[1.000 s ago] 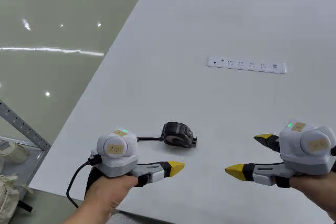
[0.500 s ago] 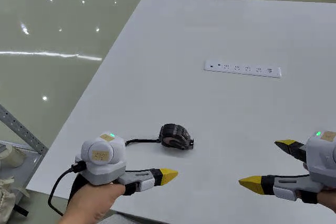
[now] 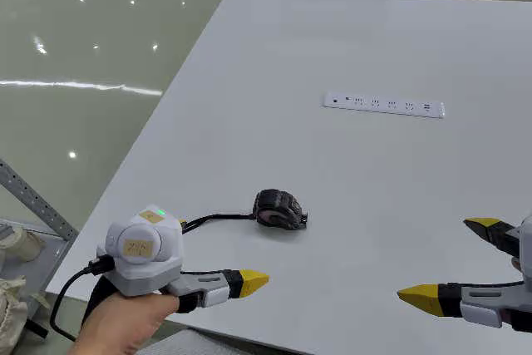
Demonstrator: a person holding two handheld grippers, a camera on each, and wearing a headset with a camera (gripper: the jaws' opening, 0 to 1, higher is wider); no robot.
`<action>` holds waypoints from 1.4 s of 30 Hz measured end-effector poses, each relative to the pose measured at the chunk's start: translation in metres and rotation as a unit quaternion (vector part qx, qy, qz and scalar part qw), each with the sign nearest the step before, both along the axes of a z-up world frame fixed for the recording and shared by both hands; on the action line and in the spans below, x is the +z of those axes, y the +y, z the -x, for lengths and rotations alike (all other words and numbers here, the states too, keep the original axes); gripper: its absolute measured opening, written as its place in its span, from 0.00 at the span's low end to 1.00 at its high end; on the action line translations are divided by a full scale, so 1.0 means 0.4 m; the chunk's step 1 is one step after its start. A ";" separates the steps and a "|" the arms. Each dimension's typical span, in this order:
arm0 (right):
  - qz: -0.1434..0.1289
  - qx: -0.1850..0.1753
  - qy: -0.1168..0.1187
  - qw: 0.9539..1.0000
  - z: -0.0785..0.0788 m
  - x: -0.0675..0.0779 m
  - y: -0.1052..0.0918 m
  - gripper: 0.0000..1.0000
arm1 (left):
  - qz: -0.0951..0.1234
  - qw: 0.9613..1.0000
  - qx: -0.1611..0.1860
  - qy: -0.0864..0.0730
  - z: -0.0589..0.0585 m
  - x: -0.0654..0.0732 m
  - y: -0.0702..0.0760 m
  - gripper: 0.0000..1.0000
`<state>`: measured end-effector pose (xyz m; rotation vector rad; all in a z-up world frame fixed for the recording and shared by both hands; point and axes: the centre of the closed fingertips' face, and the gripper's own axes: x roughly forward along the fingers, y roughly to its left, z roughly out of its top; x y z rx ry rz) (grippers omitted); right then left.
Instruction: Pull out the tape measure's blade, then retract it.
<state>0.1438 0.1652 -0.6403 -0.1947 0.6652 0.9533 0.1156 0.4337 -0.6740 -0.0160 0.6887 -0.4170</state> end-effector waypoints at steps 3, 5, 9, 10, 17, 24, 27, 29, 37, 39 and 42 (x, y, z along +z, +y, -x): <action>0.000 0.000 0.002 1.000 0.007 0.007 -0.012 1.00 | -0.004 1.000 -0.003 -0.001 0.007 0.011 0.006 1.00; -0.002 0.001 0.006 1.000 0.014 0.009 -0.017 1.00 | -0.005 1.000 -0.004 -0.002 0.010 0.020 0.010 1.00; 0.006 0.002 0.006 1.000 0.029 0.010 -0.035 1.00 | -0.011 1.000 -0.011 -0.003 0.016 0.042 0.018 1.00; 0.006 0.001 0.007 1.000 0.031 0.012 -0.041 1.00 | -0.012 1.000 -0.015 -0.003 0.018 0.049 0.020 1.00; 0.018 -0.004 0.003 1.000 0.048 0.023 -0.069 1.00 | -0.026 0.999 -0.030 -0.009 0.032 0.085 0.046 1.00; 0.031 -0.001 -0.005 1.000 0.072 0.052 -0.089 1.00 | -0.042 0.998 -0.040 -0.017 0.052 0.112 0.081 1.00; 0.034 0.000 -0.010 0.999 0.078 0.063 -0.095 1.00 | -0.048 0.998 -0.039 -0.020 0.061 0.121 0.094 1.00; 0.035 0.002 -0.012 0.999 0.083 0.068 -0.096 1.00 | -0.051 0.998 -0.039 -0.022 0.067 0.126 0.101 1.00; 0.045 0.010 -0.017 0.999 0.092 0.072 -0.100 1.00 | -0.058 0.997 -0.040 -0.024 0.080 0.132 0.107 1.00; 0.045 0.010 -0.018 0.999 0.092 0.073 -0.102 1.00 | -0.057 0.997 -0.040 -0.024 0.078 0.133 0.107 1.00; 0.045 0.010 -0.019 0.999 0.090 0.073 -0.105 1.00 | -0.059 0.997 -0.044 -0.025 0.073 0.134 0.105 1.00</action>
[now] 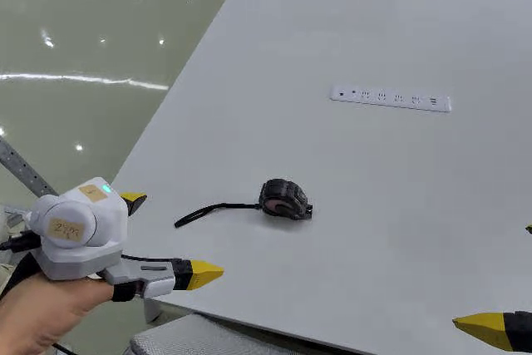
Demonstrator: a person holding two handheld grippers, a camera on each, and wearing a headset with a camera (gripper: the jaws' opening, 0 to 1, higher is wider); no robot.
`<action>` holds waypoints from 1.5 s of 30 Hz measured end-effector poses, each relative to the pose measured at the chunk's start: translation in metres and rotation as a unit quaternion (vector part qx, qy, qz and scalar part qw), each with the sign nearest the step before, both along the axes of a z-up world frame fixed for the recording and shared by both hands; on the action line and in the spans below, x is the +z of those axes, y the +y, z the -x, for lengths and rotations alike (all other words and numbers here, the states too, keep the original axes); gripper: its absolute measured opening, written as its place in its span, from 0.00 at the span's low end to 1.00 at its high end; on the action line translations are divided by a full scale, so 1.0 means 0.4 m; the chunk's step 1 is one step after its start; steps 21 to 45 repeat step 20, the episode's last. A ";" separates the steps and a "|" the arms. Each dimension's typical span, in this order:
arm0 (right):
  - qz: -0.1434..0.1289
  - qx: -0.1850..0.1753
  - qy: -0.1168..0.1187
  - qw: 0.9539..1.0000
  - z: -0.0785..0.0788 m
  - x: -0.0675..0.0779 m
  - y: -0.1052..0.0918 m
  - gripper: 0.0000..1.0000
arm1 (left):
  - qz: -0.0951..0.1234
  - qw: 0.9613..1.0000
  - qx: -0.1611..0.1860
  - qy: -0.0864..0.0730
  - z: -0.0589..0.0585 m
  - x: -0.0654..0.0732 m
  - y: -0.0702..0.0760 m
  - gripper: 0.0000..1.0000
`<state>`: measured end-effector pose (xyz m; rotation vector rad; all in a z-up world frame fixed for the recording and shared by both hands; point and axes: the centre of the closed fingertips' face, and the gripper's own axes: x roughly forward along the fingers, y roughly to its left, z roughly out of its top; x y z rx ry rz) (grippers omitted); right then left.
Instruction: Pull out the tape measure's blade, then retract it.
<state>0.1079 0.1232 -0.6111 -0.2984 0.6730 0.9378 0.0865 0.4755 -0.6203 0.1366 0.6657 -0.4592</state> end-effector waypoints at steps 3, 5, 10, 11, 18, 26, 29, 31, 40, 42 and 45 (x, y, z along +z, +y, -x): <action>0.000 0.000 -0.001 1.000 -0.002 0.001 -0.001 1.00 | -0.003 1.000 -0.004 0.000 -0.007 -0.001 -0.002 1.00; 0.001 0.001 0.000 1.000 -0.002 -0.001 -0.003 1.00 | -0.005 1.000 -0.005 0.001 -0.009 -0.002 -0.001 1.00; 0.004 0.000 0.001 1.000 -0.005 -0.005 -0.011 1.00 | -0.008 1.000 -0.008 0.001 -0.017 -0.002 0.000 1.00; 0.005 0.001 0.002 1.000 -0.004 -0.004 -0.010 1.00 | -0.008 1.000 -0.009 0.001 -0.019 -0.002 0.001 1.00; 0.009 0.001 0.004 1.000 -0.009 -0.010 -0.014 1.00 | -0.010 1.000 -0.011 0.006 -0.026 -0.011 0.007 1.00; 0.010 0.001 0.005 1.000 -0.011 -0.013 -0.014 1.00 | -0.009 1.000 -0.012 0.008 -0.027 -0.014 0.008 1.00; 0.010 0.001 0.005 1.000 -0.011 -0.013 -0.014 1.00 | -0.009 1.000 -0.012 0.008 -0.027 -0.014 0.008 1.00; 0.010 0.001 0.005 1.000 -0.011 -0.013 -0.014 1.00 | -0.009 1.000 -0.012 0.008 -0.027 -0.014 0.008 1.00; 0.010 0.001 0.005 1.000 -0.011 -0.013 -0.014 1.00 | -0.009 1.000 -0.012 0.008 -0.027 -0.014 0.008 1.00; 0.010 0.001 0.005 1.000 -0.011 -0.013 -0.014 1.00 | -0.009 1.000 -0.012 0.008 -0.027 -0.014 0.008 1.00; 0.010 0.001 0.005 1.000 -0.011 -0.013 -0.014 1.00 | -0.009 1.000 -0.012 0.008 -0.027 -0.014 0.008 1.00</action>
